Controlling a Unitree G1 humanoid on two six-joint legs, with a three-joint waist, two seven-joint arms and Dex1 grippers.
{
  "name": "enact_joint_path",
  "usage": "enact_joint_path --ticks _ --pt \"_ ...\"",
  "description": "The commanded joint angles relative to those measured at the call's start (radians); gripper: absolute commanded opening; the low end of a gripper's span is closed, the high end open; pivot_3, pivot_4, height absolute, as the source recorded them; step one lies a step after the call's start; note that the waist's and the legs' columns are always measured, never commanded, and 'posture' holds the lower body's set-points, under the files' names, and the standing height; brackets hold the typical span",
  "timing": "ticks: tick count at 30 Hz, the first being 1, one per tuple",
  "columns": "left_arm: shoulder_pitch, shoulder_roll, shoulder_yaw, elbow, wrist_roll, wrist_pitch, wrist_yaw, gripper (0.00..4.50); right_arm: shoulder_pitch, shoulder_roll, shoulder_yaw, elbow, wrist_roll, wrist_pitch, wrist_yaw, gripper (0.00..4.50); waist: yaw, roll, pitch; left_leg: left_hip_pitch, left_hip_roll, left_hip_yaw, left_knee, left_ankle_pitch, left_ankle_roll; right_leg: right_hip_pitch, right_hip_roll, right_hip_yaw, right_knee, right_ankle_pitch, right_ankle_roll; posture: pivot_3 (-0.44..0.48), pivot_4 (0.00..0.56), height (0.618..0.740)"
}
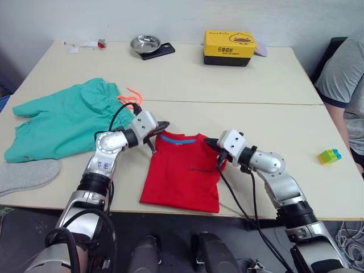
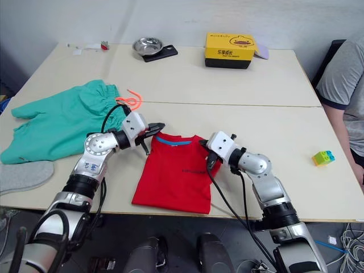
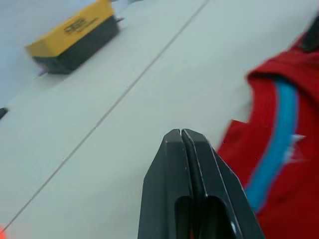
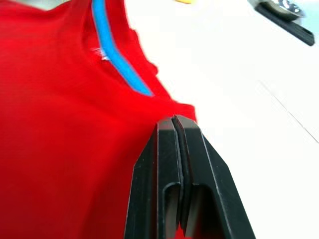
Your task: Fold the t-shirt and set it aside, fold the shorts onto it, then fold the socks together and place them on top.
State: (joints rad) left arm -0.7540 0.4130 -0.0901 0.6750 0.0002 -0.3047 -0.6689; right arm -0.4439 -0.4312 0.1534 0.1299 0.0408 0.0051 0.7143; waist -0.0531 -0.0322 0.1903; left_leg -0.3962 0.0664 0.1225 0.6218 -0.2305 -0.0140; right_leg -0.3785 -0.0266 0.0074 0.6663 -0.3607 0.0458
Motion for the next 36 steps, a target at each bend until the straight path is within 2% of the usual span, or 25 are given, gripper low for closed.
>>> enact_joint_path --ticks 1,3,5,7,10,13,17,18,23,28,33,36 --pt "-0.002 0.018 0.028 -0.017 -0.023 -0.024 -0.023 0.04 0.021 -0.018 -0.086 -0.105 0.165 0.066 0.082 0.00 0.001 0.000 0.000 0.000 0.000 0.000 0.000 0.000 0.000 0.000 0.000 0.000 0.000 0.000 0.000 0.000 0.150 0.740" --pt "0.037 0.034 0.050 -0.071 -0.097 -0.019 -0.119 0.04 0.052 -0.043 -0.152 -0.184 0.291 0.186 0.119 0.00 0.002 0.000 0.000 -0.001 0.000 0.000 0.000 0.000 -0.001 0.000 0.000 0.000 -0.001 0.000 0.000 0.000 0.150 0.740" --pt "0.099 0.057 0.078 -0.166 -0.214 0.020 -0.254 0.00 0.096 -0.093 -0.203 -0.280 0.412 0.359 0.147 0.35 0.001 0.000 0.000 -0.001 0.000 0.000 -0.001 0.000 -0.001 0.000 0.000 0.000 -0.001 0.000 0.001 0.000 0.150 0.740" --pt "0.152 0.076 0.106 -0.258 -0.315 0.097 -0.342 0.00 0.130 -0.140 -0.229 -0.358 0.505 0.508 0.149 0.91 0.001 0.000 0.000 -0.002 0.001 0.000 -0.001 0.000 -0.002 0.000 0.000 0.000 -0.003 0.000 0.000 0.000 0.150 0.740" --pt "0.249 0.148 0.132 -0.415 -0.415 0.232 -0.443 0.59 0.179 -0.233 -0.276 -0.466 0.660 0.805 0.108 1.96 -0.001 0.000 0.000 -0.003 0.002 -0.003 -0.001 0.000 -0.002 0.000 0.000 -0.002 -0.003 0.000 0.000 0.000 0.150 0.740" --pt "0.335 0.215 0.152 -0.550 -0.468 0.310 -0.497 1.47 0.200 -0.295 -0.332 -0.501 0.817 1.106 0.037 2.97 -0.001 0.000 0.000 -0.002 0.002 -0.004 -0.002 -0.001 0.001 0.001 0.000 -0.002 -0.002 0.000 0.000 0.000 0.150 0.740" --pt "0.456 0.337 0.183 -0.690 -0.510 0.367 -0.595 2.66 0.192 -0.299 -0.345 -0.493 0.875 1.392 -0.090 4.33 -0.006 0.000 0.000 0.000 0.001 -0.004 -0.005 -0.001 0.004 0.001 -0.001 -0.002 -0.004 0.001 -0.003 0.000 0.150 0.740" --pt "0.472 0.356 0.204 -0.702 -0.518 0.376 -0.595 3.00 0.176 -0.271 -0.345 -0.491 0.883 1.443 -0.122 4.50 -0.006 0.000 0.000 0.000 0.001 -0.004 -0.007 0.000 0.004 0.001 -0.002 -0.002 -0.004 0.001 -0.003 0.000 0.150 0.740" --pt "0.580 0.406 0.264 -0.829 -0.574 0.447 -0.605 4.48 0.109 -0.102 -0.367 -0.457 0.880 1.604 -0.257 4.50 -0.012 -0.003 -0.002 0.002 0.002 -0.004 -0.011 0.001 0.004 0.001 0.000 -0.002 -0.006 0.002 -0.007 0.000 0.150 0.740" --pt "0.705 0.428 0.319 -0.934 -0.624 0.515 -0.600 4.48 0.077 -0.037 -0.326 -0.419 1.001 1.609 -0.352 4.50 -0.032 -0.004 -0.003 0.001 0.002 -0.004 -0.014 0.000 0.003 0.001 -0.001 -0.002 -0.009 0.001 -0.007 0.000 0.150 0.740" --pt "0.786 0.405 0.352 -0.966 -0.626 0.511 -0.572 4.48 0.029 0.010 -0.231 -0.373 1.025 1.609 -0.443 4.50 -0.038 -0.005 -0.003 0.003 0.003 -0.003 -0.017 0.001 0.002 0.000 0.001 -0.001 -0.009 0.001 -0.007 0.000 0.150 0.740" --pt "0.806 0.394 0.358 -0.972 -0.620 0.496 -0.564 4.50 -0.011 0.053 -0.210 -0.327 1.020 1.609 -0.478 3.91 -0.043 -0.007 -0.004 0.005 0.003 -0.003 -0.019 0.001 0.001 0.000 0.001 -0.001 -0.009 0.001 -0.007 0.000 0.150 0.740"
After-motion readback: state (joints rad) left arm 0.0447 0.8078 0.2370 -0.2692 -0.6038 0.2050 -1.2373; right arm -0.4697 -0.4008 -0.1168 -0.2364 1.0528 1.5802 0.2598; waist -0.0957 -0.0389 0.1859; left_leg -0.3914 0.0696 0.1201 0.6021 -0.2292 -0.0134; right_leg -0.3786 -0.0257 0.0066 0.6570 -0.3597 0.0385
